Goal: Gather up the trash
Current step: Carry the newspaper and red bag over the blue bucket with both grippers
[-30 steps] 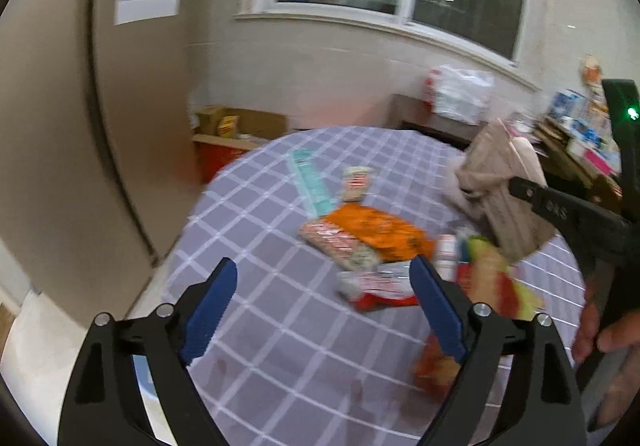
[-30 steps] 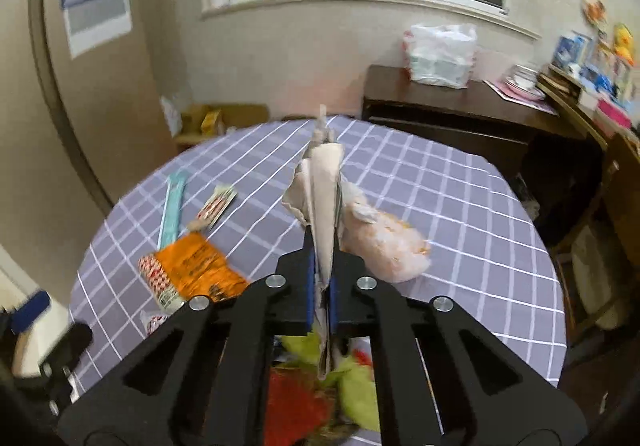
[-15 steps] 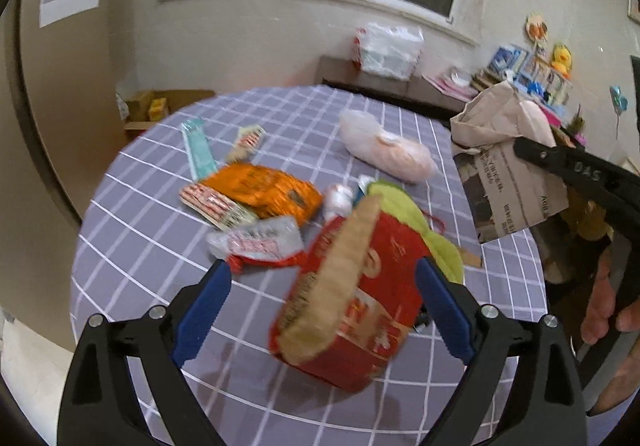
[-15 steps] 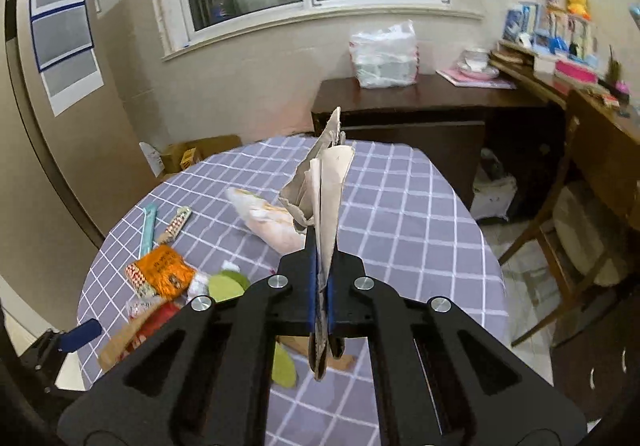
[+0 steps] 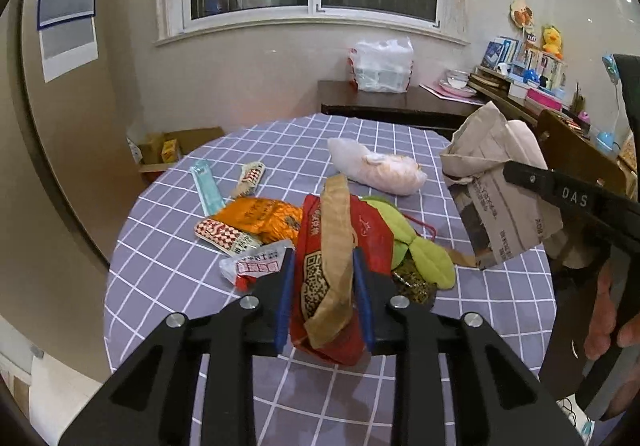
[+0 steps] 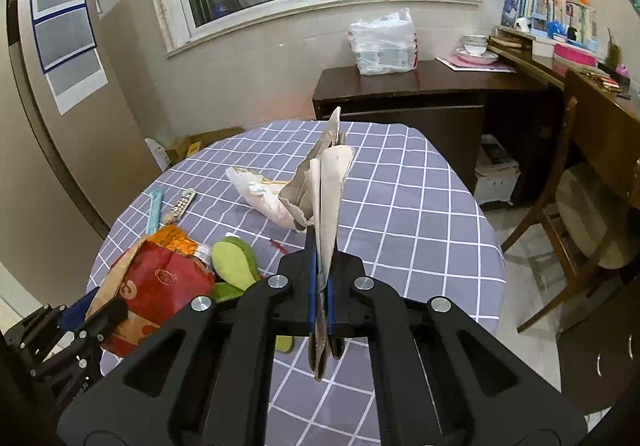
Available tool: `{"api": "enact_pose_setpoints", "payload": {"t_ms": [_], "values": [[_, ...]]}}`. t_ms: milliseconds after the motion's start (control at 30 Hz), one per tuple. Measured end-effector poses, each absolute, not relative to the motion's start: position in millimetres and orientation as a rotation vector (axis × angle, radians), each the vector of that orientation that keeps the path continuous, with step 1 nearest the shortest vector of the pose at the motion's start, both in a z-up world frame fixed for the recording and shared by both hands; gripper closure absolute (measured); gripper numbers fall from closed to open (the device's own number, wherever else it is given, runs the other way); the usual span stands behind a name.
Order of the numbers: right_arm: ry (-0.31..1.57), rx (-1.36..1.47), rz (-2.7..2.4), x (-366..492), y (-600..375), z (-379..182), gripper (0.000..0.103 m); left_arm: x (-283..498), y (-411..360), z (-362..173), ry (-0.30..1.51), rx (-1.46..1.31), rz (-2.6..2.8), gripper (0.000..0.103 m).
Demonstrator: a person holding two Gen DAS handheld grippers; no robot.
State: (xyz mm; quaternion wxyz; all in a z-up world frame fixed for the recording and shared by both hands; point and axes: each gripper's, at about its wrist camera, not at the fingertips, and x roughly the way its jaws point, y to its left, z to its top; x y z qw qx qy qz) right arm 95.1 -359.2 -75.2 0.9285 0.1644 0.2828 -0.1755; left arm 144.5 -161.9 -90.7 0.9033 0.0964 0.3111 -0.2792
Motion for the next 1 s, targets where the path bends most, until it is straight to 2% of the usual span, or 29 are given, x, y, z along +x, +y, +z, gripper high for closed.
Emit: {"api": "enact_pose_setpoints", "payload": {"t_ms": [500, 1000], "values": [[0.527, 0.302, -0.247, 108, -322, -47, 0.099, 142, -124, -49, 0.526, 0.195, -0.428, 0.077], [0.524, 0.227, 0.002, 162, -225, -25, 0.099, 165, -29, -22, 0.498, 0.13, -0.163, 0.077]]}}
